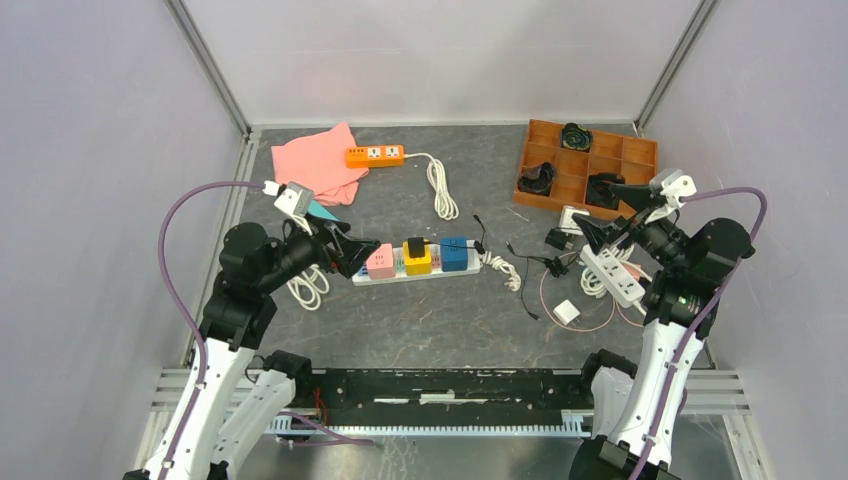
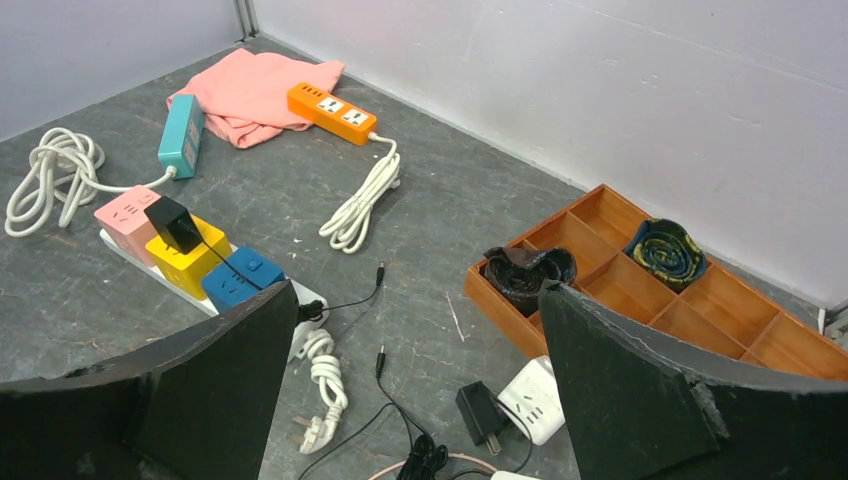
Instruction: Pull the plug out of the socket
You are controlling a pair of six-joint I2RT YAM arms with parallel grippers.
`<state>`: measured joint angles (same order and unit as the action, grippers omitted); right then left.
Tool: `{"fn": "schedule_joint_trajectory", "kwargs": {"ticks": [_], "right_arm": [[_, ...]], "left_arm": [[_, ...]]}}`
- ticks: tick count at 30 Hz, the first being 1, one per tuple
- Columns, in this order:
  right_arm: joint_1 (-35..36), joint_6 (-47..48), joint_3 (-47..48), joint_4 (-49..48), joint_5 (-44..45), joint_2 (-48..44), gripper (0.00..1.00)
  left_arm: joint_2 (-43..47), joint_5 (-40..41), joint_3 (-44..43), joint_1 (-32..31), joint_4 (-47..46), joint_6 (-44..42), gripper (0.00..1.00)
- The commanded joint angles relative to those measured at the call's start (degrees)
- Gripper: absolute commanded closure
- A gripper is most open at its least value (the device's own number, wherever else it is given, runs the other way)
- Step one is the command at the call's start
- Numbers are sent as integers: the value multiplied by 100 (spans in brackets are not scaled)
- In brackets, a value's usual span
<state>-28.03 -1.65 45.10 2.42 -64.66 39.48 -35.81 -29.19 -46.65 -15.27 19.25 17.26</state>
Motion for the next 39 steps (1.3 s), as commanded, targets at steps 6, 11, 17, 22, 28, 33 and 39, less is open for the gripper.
{"fn": "schedule_joint_trajectory", "kwargs": {"ticks": [6, 11, 17, 22, 28, 33, 39], "right_arm": [[-19, -309, -164, -742, -337, 78, 2], [206, -95, -305, -1086, -602, 202, 2], [2462, 2562, 512, 914, 389, 956, 2], [4615, 4826, 1104, 2099, 1468, 1989, 2], [6210, 6663, 1485, 2432, 2964, 3113, 2], [6870, 6563, 2318, 2353, 2874, 3989, 2], [7361, 5820, 3297, 2203, 2977, 5092, 3]], "left_arm": [[31, -148, 143, -20, -189, -175, 0], [37, -160, 340, -20, -320, -151, 0], [97, -272, 878, -20, -605, 45, 0], [208, -224, 1197, -16, -732, 178, 0], [373, -17, 1396, -19, -695, 224, 0], [632, 145, 1623, -20, -667, 386, 0], [930, 289, 1747, -20, -615, 569, 0]]}}
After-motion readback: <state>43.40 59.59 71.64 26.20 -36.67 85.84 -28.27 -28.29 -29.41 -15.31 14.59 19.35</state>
